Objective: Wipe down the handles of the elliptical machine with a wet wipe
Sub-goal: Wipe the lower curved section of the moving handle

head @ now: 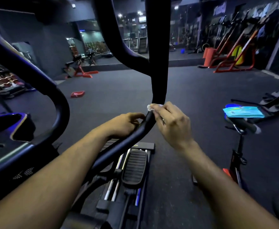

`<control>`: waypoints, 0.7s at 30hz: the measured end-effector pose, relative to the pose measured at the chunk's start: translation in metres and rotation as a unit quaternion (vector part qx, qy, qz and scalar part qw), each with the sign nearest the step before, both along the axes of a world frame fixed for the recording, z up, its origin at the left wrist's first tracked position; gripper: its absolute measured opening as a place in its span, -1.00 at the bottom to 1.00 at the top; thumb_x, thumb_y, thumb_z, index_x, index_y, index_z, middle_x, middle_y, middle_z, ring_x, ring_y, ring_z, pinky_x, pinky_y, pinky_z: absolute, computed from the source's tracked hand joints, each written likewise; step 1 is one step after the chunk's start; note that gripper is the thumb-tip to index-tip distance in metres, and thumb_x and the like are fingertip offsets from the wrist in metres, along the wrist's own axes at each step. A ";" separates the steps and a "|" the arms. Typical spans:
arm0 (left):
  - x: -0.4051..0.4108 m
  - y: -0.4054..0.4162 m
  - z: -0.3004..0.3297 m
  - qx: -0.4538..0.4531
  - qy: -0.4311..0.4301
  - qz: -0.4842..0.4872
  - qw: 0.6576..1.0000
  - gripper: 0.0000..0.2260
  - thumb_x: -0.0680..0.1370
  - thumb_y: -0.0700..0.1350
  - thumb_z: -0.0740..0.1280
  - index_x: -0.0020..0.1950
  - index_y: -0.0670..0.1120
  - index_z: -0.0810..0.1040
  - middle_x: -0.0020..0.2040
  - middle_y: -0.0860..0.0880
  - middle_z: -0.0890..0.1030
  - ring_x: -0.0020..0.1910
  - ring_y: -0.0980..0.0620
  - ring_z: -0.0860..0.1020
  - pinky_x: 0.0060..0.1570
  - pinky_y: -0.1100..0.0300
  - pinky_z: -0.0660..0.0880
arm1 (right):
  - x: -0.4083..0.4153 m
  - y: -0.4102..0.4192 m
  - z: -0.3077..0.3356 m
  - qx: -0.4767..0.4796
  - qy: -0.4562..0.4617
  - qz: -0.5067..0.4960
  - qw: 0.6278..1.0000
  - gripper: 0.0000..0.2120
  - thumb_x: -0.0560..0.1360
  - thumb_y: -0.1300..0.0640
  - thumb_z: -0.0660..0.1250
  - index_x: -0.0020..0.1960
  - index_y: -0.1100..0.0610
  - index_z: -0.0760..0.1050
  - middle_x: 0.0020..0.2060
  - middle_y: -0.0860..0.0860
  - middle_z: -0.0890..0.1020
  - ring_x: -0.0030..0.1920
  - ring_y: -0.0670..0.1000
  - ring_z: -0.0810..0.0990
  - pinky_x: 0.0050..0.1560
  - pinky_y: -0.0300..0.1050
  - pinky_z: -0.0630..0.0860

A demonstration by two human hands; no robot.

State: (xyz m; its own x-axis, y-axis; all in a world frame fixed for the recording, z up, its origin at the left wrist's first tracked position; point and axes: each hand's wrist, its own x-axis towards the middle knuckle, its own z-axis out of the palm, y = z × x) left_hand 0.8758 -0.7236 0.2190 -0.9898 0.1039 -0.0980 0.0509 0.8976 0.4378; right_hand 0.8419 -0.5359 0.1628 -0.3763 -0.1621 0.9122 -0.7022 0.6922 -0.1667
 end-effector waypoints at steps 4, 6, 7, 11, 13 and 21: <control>-0.004 -0.003 0.004 -0.024 -0.032 -0.023 0.999 -0.56 0.61 -0.29 0.23 0.46 0.02 0.51 0.24 -0.06 0.69 0.23 -0.10 0.61 0.28 0.02 0.49 | 0.013 -0.019 -0.017 -0.039 -0.091 0.094 0.991 -0.83 0.62 0.08 0.32 0.15 0.03 0.65 -0.03 -0.04 0.68 -0.06 0.06 0.68 -0.14 0.05 0.62; -0.008 -0.004 0.005 -0.037 -0.046 -0.043 0.997 -0.65 0.63 -0.22 0.26 0.39 0.00 0.53 0.23 -0.07 0.69 0.23 -0.13 0.62 0.27 -0.03 0.51 | 0.032 -0.032 -0.031 -0.058 -0.150 0.161 0.974 -0.83 0.62 0.09 0.31 0.13 0.05 0.65 0.04 -0.05 0.70 0.03 0.02 0.69 0.00 0.05 0.61; -0.010 -0.005 0.005 -0.047 -0.050 -0.051 0.996 -0.69 0.64 -0.19 0.27 0.36 0.01 0.54 0.19 -0.05 0.69 0.19 -0.16 0.63 0.23 -0.07 0.53 | 0.037 -0.034 -0.035 -0.054 -0.165 0.179 0.968 -0.83 0.62 0.08 0.31 0.14 0.05 0.64 0.05 -0.05 0.70 0.05 0.02 0.69 0.01 0.04 0.61; -0.014 -0.007 0.005 -0.062 -0.054 -0.053 0.995 -0.57 0.58 -0.28 0.21 0.39 0.06 0.53 0.18 -0.05 0.69 0.16 -0.21 0.65 0.17 -0.19 0.59 | 0.018 -0.011 -0.015 0.040 -0.106 0.125 0.986 -0.79 0.64 0.04 0.26 0.17 0.01 0.63 0.02 -0.04 0.70 -0.02 0.08 0.70 -0.18 0.08 0.64; -0.013 -0.007 0.007 -0.060 -0.070 -0.047 0.995 -0.51 0.57 -0.32 0.17 0.43 0.05 0.51 0.21 -0.06 0.68 0.19 -0.22 0.65 0.18 -0.21 0.59 | 0.004 0.001 0.003 0.094 -0.068 0.062 0.991 -0.78 0.64 0.06 0.27 0.21 0.01 0.62 -0.03 -0.02 0.68 -0.11 0.12 0.69 -0.31 0.07 0.62; -0.009 -0.008 0.012 -0.045 -0.100 -0.046 0.993 -0.66 0.64 -0.32 0.22 0.34 0.00 0.51 0.16 -0.06 0.62 -0.09 0.03 0.62 -0.20 0.01 0.61 | 0.053 -0.039 -0.006 0.018 -0.270 0.141 0.952 -0.83 0.64 0.02 0.24 0.13 0.01 0.57 -0.01 0.06 0.71 0.02 0.23 0.66 -0.07 0.12 0.58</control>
